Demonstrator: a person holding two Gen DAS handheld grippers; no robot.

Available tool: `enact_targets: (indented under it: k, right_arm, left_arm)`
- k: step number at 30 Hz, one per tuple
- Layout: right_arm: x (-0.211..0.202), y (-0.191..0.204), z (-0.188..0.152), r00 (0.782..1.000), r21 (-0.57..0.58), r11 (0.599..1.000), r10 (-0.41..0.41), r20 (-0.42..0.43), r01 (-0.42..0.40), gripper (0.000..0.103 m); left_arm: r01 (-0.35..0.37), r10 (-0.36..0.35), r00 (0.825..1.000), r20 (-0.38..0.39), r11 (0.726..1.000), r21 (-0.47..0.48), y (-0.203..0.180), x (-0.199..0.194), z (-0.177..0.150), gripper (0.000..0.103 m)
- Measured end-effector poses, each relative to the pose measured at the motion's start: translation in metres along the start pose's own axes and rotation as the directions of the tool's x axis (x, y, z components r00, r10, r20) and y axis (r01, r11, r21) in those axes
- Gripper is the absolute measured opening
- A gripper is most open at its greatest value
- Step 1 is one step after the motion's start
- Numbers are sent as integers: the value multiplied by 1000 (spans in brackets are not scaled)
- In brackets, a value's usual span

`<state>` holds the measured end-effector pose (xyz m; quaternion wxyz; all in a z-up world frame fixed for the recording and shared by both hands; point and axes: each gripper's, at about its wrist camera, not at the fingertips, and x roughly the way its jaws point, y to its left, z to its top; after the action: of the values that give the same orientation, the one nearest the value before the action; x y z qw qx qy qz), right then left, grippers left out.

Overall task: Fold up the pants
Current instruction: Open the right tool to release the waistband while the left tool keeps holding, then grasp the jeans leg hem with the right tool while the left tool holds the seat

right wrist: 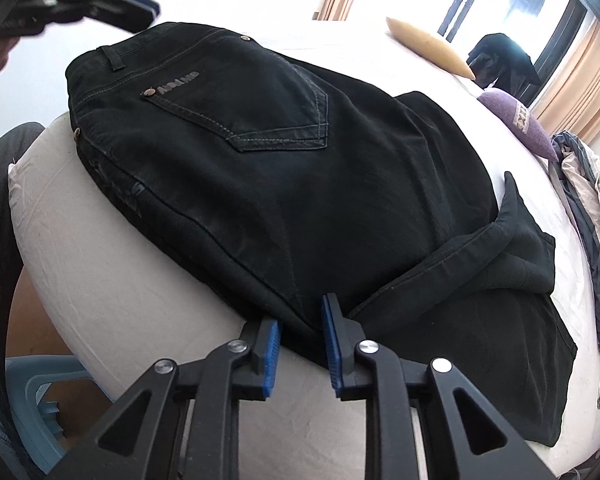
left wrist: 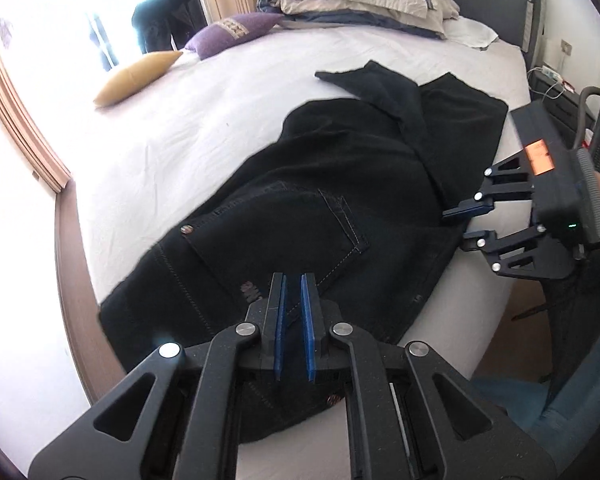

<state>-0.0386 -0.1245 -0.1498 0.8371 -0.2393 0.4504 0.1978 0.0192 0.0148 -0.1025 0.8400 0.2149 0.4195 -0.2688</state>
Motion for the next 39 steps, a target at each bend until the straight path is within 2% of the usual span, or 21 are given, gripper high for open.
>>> enact_targets:
  k: [1, 3, 4, 6, 7, 9, 11, 14, 18, 19, 21, 23, 24, 27, 28, 31, 34, 37, 39]
  right_arm:
    - [0, 0, -1, 1000, 3, 1000, -1, 1, 1, 25]
    - [-2, -2, -3, 1000, 12, 1000, -11, 6, 11, 39]
    - [-4, -4, -4, 1000, 20, 1000, -8, 12, 8, 44]
    - [-10, -11, -8, 999, 37, 999, 30, 16, -30, 65]
    - [-14, -15, -10, 999, 41, 998, 48, 15, -48, 69]
    - [-26, -27, -12, 997, 81, 994, 65, 32, -67, 70]
    - [-38, -48, -6, 993, 174, 979, 100, 64, -110, 70]
    - [-50, -78, 13, 978, 302, 936, 141, 154, -182, 70]
    - [-31, -90, 38, 944, 361, 879, 244, 223, -312, 70]
    - [-20, -89, 39, 939, 372, 866, 269, 214, -333, 70]
    - [6, -89, 34, 947, 404, 857, 286, 143, -320, 69]
    - [21, -89, 22, 957, 439, 852, 280, 76, -284, 67]
    - [20, -92, 15, 957, 449, 847, 280, 77, -284, 65]
    - [-1, -111, -1, 957, 483, 827, 267, 114, -288, 65]
    - [-11, -123, -4, 957, 500, 816, 253, 142, -290, 65]
    - [-27, -177, 1, 963, 579, 772, 176, 202, -262, 68]
    - [-20, -240, 23, 978, 659, 728, 85, 189, -191, 68]
    - [2, -289, 57, 987, 675, 726, 32, 157, -131, 68]
    - [23, -311, 82, 993, 672, 736, 10, 118, -87, 68]
  left_arm:
    - [4, -4, 999, -38, 1000, -8, -1, 20, -4, 7]
    - [-12, 8, 994, -110, 999, -37, 4, 54, -19, 7]
    - [11, -16, 996, -83, 998, -58, 9, 57, -28, 7]
    - [53, -60, 997, -55, 991, -122, 22, 53, -33, 7]
    - [57, -65, 996, -58, 990, -128, 25, 49, -32, 7]
    - [27, -34, 997, -70, 994, -110, 26, 41, -27, 7]
    - [-34, 30, 999, -38, 993, -110, 23, 25, -16, 7]
    - [24, -15, 999, 51, 986, -167, 20, 13, 15, 7]
    - [116, -93, 990, 109, 967, -228, 6, 34, 58, 7]
    - [133, -110, 988, 108, 962, -240, 1, 44, 65, 7]
    - [133, -127, 991, 38, 958, -254, -6, 74, 73, 7]
    - [110, -142, 985, -101, 956, -273, -14, 114, 70, 7]
    - [102, -138, 984, -114, 956, -274, -16, 123, 68, 7]
    - [92, -123, 987, -102, 958, -271, -19, 121, 81, 7]
    - [97, -121, 990, -74, 959, -266, -20, 112, 87, 7]
    - [145, -153, 988, -14, 959, -244, -28, 102, 110, 7]
    - [168, -181, 983, -21, 947, -275, -34, 122, 125, 7]
    - [157, -202, 974, -101, 927, -342, -36, 155, 126, 7]
    - [181, -229, 970, -78, 903, -390, -32, 161, 124, 7]
